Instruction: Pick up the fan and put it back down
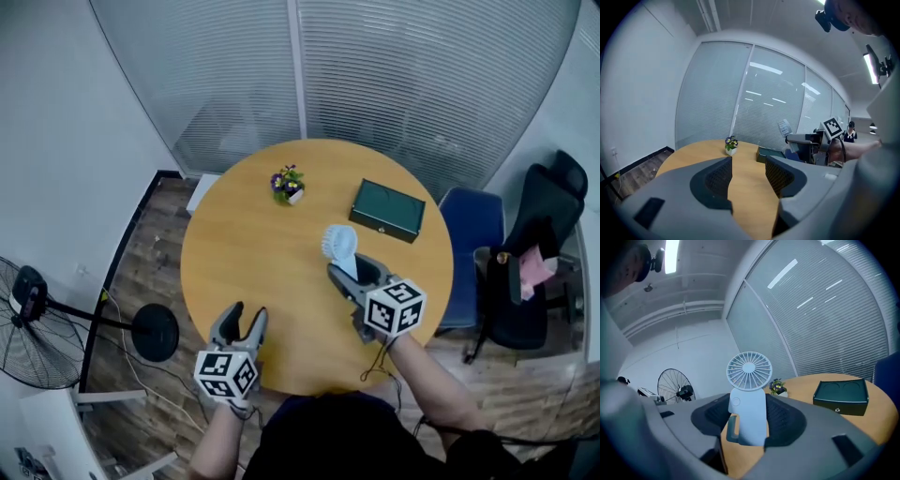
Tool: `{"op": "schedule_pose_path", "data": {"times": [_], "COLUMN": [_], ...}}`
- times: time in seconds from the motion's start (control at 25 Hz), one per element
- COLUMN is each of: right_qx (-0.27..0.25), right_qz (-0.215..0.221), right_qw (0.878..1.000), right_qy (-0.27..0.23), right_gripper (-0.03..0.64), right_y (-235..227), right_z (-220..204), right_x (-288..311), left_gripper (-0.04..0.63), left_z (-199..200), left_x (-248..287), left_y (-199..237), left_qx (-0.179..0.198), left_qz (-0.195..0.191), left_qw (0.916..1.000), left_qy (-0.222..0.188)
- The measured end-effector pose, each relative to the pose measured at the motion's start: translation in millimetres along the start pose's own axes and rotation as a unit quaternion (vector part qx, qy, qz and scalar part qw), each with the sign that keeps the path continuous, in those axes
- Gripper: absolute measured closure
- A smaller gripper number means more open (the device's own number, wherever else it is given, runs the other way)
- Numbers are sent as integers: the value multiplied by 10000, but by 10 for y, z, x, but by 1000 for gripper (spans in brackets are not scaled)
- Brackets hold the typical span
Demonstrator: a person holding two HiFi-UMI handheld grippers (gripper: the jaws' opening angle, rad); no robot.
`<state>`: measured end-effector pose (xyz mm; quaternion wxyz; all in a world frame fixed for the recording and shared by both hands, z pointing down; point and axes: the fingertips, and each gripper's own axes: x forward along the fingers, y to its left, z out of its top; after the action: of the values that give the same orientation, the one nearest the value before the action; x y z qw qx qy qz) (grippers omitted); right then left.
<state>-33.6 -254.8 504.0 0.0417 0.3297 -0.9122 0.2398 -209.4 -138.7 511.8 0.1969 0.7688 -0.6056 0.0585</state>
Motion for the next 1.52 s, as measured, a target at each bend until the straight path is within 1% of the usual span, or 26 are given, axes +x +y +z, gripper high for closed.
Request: {"op": "schedule_pose_path", "data": {"times": [0.16,0.4,0.6,0.88,1.12,1.32,1.52], "right_qx": [154,140,261,213,-33,-412,-457], "right_qz": [130,286,370,429,381,301,267], "right_qw": [9992,9959,9908,9821,9776,9765,9758], "right_qy": [-342,-846,-1278,-1823,-2071,-2096,-2122], "right_gripper": [394,394,394,394,394,394,394], "right_y": [167,360,434,486,600,644,647], "right_z": [235,569,889,1365,1546,1589,1579], "right_x": [-135,-334,-507,-764,-895,-934,-947], "left_gripper": [376,377,378,379,379,379,379], "left_z": [43,92,196,445,628,698,739], "left_x": [-20,-55,-37,51,40,71,87], "left_y": [-61,-110,-157,-251,-230,-228,-209], "left_qx": [26,-13,19,102,139,173,211], "left_qz": [-26,-83,-145,-243,-332,-396,-414], "left_qw": [10000,9999,9997,9989,9977,9973,9969], "left_qy": [-46,-141,-216,-381,-576,-598,-635]}}
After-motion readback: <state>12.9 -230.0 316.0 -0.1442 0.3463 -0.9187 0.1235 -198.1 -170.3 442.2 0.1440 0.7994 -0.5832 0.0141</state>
